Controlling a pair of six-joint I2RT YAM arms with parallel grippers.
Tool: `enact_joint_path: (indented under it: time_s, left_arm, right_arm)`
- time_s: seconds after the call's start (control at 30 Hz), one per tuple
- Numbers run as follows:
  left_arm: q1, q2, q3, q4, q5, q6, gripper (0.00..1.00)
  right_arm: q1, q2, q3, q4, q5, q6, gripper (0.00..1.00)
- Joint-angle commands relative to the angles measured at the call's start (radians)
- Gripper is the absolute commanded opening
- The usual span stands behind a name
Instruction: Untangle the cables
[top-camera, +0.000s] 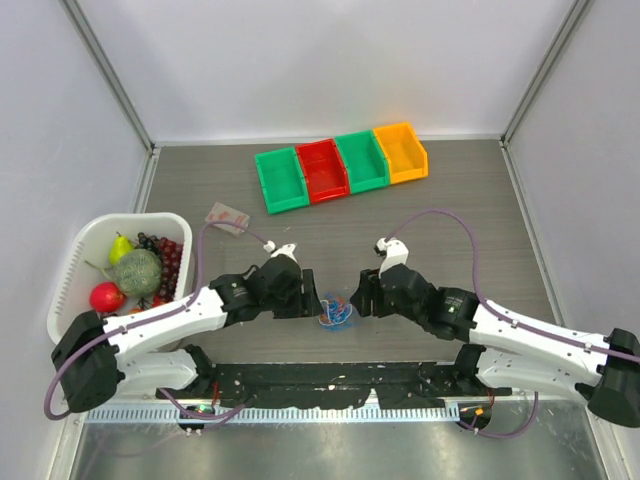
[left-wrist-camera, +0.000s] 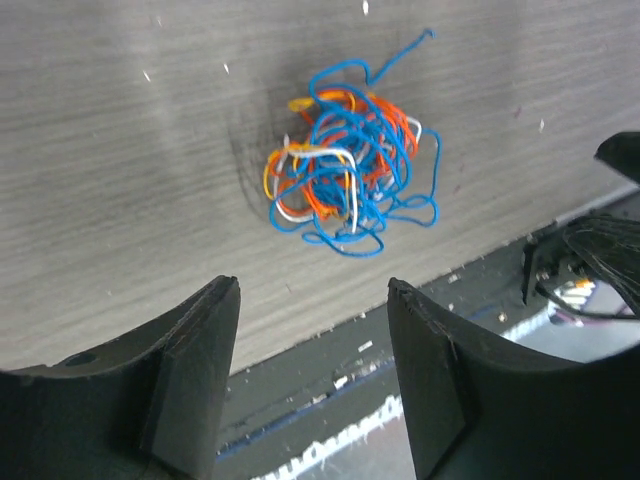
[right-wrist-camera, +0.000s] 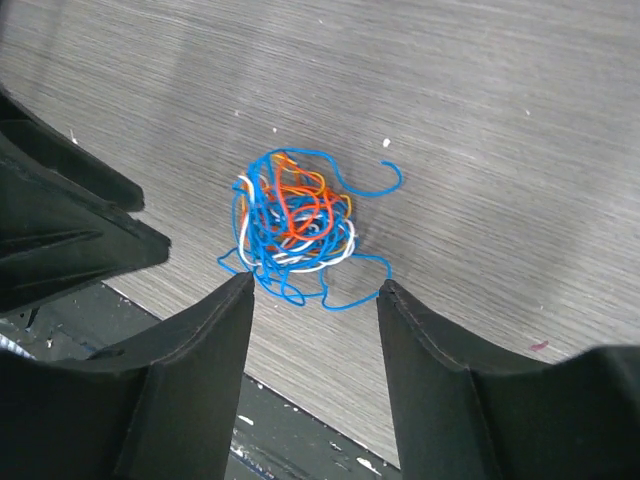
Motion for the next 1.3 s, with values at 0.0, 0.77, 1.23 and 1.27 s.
enact_joint_path:
  time_s: [0.0,0.77,1.23,1.27]
  left_arm:
    - [-0.011,0.035,0.046,0.033,-0.168,0.058,0.64]
    - [0.003,0.362,0.172,0.267,0.034,0.168,0.08]
    - [0.099,0.017,0.296,-0.110,-0.273,0.315,0.00]
    - [0.125,0.001,0.310,-0.149,-0.280,0.329,0.00]
  right_arm:
    - [-0.107,-0.037,-0.094,0.123,-0.236,0.017,0.55]
    - [-0.314,0.144,-0.234,0.485,-0.673,0.032,0.60]
    - [-0.314,0.115,-0.094,0.126,0.015,0.124,0.01]
    - [-0.314,0.093,-0.067,0.093,0.116,0.119,0.01]
